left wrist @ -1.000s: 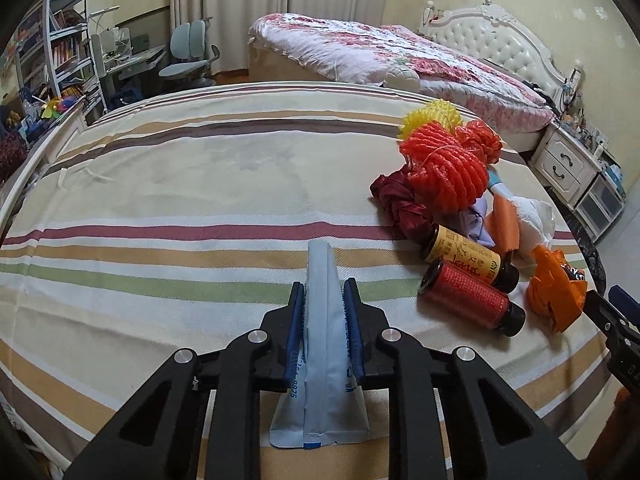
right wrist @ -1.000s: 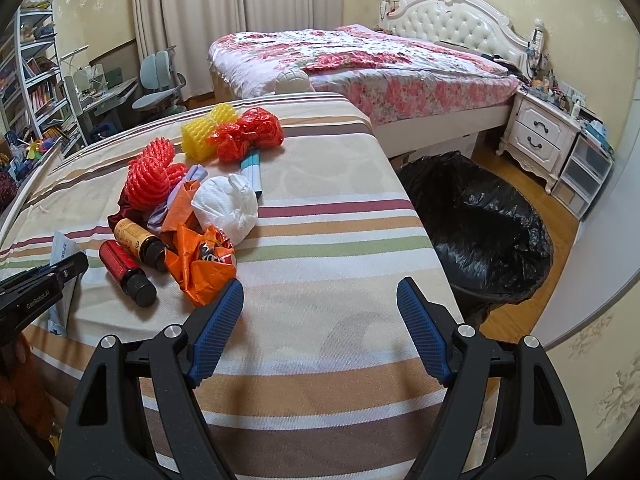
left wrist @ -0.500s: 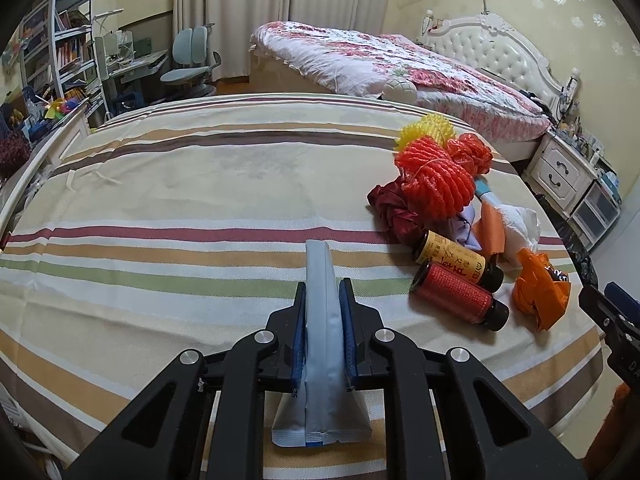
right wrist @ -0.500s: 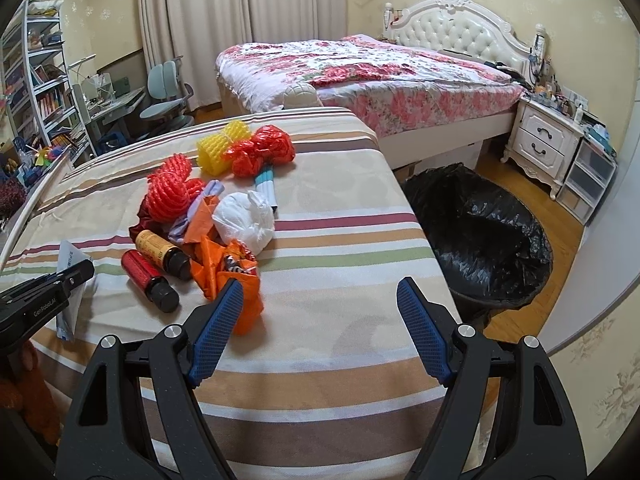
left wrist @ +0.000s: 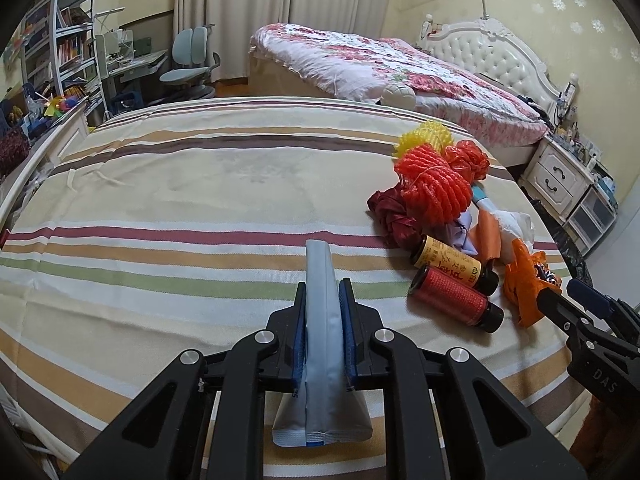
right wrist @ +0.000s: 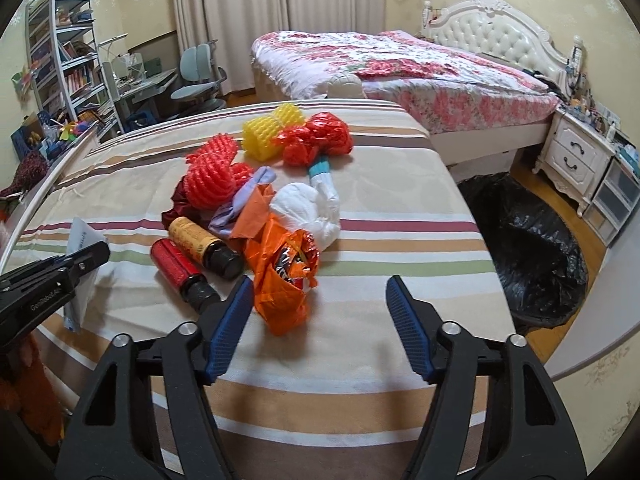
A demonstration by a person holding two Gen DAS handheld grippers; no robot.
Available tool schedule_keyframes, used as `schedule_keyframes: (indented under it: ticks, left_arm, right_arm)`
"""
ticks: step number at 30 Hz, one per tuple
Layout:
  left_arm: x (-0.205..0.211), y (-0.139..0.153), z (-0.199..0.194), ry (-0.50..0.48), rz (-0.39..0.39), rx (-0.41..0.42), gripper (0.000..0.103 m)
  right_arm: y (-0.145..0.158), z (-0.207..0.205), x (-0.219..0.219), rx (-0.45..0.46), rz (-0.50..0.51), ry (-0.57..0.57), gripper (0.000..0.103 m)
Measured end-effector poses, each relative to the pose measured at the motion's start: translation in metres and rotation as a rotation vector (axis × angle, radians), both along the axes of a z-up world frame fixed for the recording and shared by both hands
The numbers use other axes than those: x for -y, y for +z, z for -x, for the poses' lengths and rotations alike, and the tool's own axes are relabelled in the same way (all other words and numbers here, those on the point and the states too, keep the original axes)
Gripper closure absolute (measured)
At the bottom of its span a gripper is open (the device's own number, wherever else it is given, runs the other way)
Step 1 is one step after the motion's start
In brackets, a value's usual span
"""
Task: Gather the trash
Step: 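Close the right tool on the orange snack bag while the left tool holds the tube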
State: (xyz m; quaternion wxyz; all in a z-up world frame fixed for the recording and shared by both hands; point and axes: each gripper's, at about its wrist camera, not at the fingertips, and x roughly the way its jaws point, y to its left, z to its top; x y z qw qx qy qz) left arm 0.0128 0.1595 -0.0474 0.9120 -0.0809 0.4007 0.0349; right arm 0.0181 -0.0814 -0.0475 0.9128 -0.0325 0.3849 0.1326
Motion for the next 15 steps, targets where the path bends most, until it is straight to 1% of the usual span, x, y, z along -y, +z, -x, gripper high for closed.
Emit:
schedule_keyframes:
  ticks: [7, 12, 13, 15]
  left_arm:
    - [-0.001, -0.001, 0.001, -0.001, 0.003, -0.001, 0.087]
    - [0.000, -0.002, 0.002, -0.005, 0.002, -0.005, 0.087]
    - [0.000, -0.002, 0.002, -0.005, 0.002, -0.005, 0.087]
    - [0.002, -0.002, 0.002, -0.008, 0.004, -0.006, 0.087]
  right_arm:
    - [0.002, 0.002, -0.008, 0.009, 0.004, 0.006, 0.039]
    - [-0.007, -0.002, -0.009, -0.006, 0.023, -0.001, 0.040]
    - [-0.008, -0.003, -0.010, -0.006, 0.027, 0.003, 0.042]
    - [-0.010, -0.004, -0.010, -0.018, 0.010, 0.023, 0.062]
